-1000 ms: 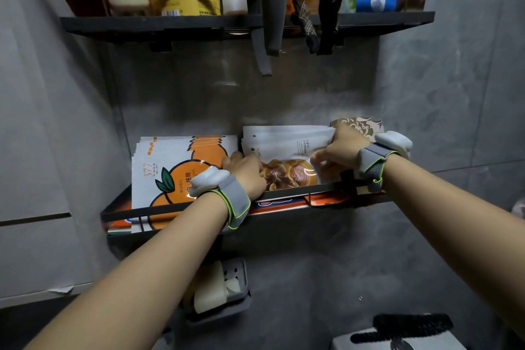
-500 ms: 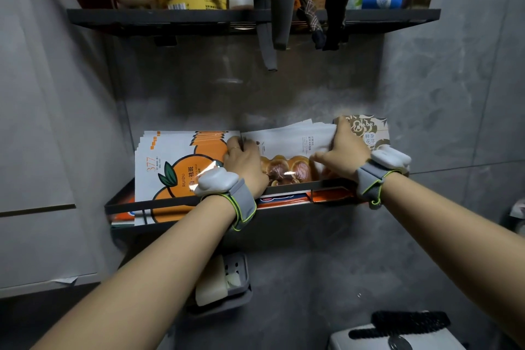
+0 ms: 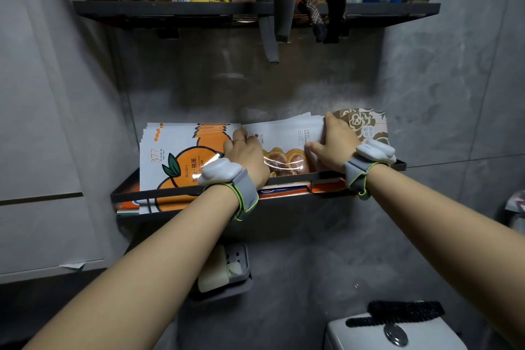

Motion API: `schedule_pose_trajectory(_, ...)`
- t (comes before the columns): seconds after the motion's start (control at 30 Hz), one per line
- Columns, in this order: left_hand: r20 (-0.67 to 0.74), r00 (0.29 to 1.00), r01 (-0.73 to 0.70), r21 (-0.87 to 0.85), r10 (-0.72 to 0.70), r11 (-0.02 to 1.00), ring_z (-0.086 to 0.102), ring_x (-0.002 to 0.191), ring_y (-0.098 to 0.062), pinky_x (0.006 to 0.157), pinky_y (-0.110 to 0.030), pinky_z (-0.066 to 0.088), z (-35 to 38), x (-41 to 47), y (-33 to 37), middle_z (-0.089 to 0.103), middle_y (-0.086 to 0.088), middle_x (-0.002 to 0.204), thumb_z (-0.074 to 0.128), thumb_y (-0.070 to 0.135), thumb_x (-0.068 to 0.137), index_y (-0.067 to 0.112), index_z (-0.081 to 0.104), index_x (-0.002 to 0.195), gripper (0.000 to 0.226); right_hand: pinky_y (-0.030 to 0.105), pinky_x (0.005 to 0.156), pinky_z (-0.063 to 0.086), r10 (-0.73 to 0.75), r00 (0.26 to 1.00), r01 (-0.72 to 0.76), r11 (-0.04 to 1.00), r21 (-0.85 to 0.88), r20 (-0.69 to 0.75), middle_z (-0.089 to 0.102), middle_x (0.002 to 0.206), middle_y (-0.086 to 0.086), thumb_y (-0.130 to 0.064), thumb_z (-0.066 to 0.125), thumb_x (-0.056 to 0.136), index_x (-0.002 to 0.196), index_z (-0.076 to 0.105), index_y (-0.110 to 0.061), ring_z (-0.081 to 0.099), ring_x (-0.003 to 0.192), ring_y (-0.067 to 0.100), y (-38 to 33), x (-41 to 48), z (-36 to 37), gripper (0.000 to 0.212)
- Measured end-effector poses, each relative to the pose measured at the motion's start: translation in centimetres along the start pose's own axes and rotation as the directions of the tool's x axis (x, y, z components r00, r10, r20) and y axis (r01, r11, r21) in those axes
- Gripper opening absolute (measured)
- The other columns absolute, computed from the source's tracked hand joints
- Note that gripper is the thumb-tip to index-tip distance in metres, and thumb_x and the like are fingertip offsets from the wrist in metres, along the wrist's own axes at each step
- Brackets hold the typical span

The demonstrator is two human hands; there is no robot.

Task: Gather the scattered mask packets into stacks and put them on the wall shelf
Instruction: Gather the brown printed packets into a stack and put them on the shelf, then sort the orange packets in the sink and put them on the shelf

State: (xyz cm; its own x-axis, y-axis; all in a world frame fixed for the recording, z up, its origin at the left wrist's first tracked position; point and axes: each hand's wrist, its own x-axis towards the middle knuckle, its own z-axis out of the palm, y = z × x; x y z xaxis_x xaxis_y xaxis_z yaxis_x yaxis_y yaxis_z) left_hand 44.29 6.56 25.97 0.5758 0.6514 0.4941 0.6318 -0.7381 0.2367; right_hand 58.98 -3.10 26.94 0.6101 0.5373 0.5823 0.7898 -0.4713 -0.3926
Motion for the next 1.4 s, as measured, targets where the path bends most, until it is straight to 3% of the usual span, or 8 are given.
schedule_pose_trajectory(0.23,-0.056,0.998,-0.016,-0.053,0.013,0.998,0.034,0.126,-0.033,0.097,-0.036,0.041,-0.2,-0.8,-0.2,0.024,-0.01,0.147,0.053,0.009,0.087,0.012,0.042,0.126,0.041,0.037,0.104,0.037,-0.034,0.999,0.035,0.998,0.044,-0.024,0.035,0.144,0.016,-0.026,0.073,0.078,0.144,0.024,-0.009,0.04,0.129,0.031,-0.1,-1.6,-0.4,0.084)
schedule_pose_trajectory(0.5,-0.122,0.992,-0.039,-0.081,0.029,0.996,0.032,0.129,-0.033,0.098,-0.038,0.04,-0.4,-1.4,-0.6,0.021,-0.007,0.149,0.054,0.014,0.085,0.017,0.04,0.129,0.046,0.018,0.095,0.031,-0.121,0.987,0.138,0.975,0.176,-0.104,0.031,0.145,0.013,-0.017,0.069,0.081,0.14,0.033,-0.011,0.043,0.125,0.025,-1.0,-3.9,-1.4,0.069)
schedule_pose_trajectory(0.7,-0.157,0.985,-0.085,-0.103,0.068,0.991,0.029,0.131,-0.033,0.1,-0.041,0.034,-1.0,-3.5,-0.8,0.021,-0.004,0.15,0.057,0.025,0.083,0.02,0.043,0.127,0.046,0.013,0.081,0.039,-0.211,0.971,0.235,0.922,0.308,-0.108,0.038,0.135,0.012,-0.017,0.067,0.082,0.133,0.041,-0.011,0.05,0.072,0.005,-4.3,-6.3,-0.2,0.058)
schedule_pose_trajectory(0.83,-0.128,0.99,-0.066,-0.119,0.051,0.991,0.025,0.134,-0.032,0.103,-0.042,0.032,-2.0,-5.3,-2.5,0.018,-0.003,0.151,0.06,0.028,0.082,0.022,0.04,0.13,0.053,0.023,0.091,0.045,-0.217,0.973,0.229,0.887,0.4,-0.074,0.039,0.132,0.013,-0.018,0.069,0.081,0.133,0.042,-0.012,0.056,0.085,0.008,-6.7,-8.0,1.0,0.058)
schedule_pose_trajectory(0.97,-0.121,0.992,-0.043,-0.168,0.022,0.985,0.022,0.136,-0.03,0.106,-0.039,0.029,-3.1,-7.8,-5.1,0.019,-0.002,0.15,0.06,0.027,0.082,0.022,0.042,0.128,0.05,0.022,0.098,0.038,-0.216,0.974,0.222,0.881,0.418,-0.063,0.045,0.129,0.014,-0.018,0.071,0.078,0.13,0.045,-0.01,0.052,0.117,0.024,-9.4,-9.8,2.7,0.059)
schedule_pose_trajectory(1.1,-0.105,0.994,0.003,-0.195,-0.024,0.981,0.023,0.135,-0.03,0.108,-0.039,0.029,-3.9,-10.6,-8.9,0.018,-0.003,0.151,0.056,0.024,0.083,0.019,0.043,0.127,0.046,0.036,0.098,0.046,-0.265,0.964,0.24,0.832,0.5,-0.021,0.045,0.125,0.013,-0.014,0.068,0.08,0.127,0.047,-0.01,0.051,0.116,0.023,-13.0,-12.6,4.8,0.052)
schedule_pose_trajectory(1.3,-0.077,0.996,0.02,-0.263,-0.041,0.965,0.025,0.132,-0.028,0.109,-0.031,0.026,-4.9,-14.7,-14.2,0.022,-0.002,0.147,0.055,0.016,0.082,0.019,0.039,0.133,0.053,0.022,0.096,0.041,-0.274,0.961,0.203,0.77,0.604,0.026,0.048,0.124,0.008,-0.012,0.064,0.083,0.125,0.048,-0.012,0.05,0.111,0.01,-17.7,-16.6,7.5,0.046)
schedule_pose_trajectory(1.4,-0.051,0.996,0.056,-0.272,-0.073,0.961,0.028,0.129,-0.027,0.107,-0.029,0.025,-5.4,-16.9,-17.7,0.027,-0.003,0.144,0.054,0.015,0.082,0.019,0.035,0.136,0.057,0.031,0.096,0.045,-0.288,0.956,0.186,0.756,0.627,0.063,0.053,0.122,0.007,-0.015,0.064,0.082,0.125,0.048,-0.013,0.054,0.111,0.015,-20.5,-18.7,9.4,0.046)
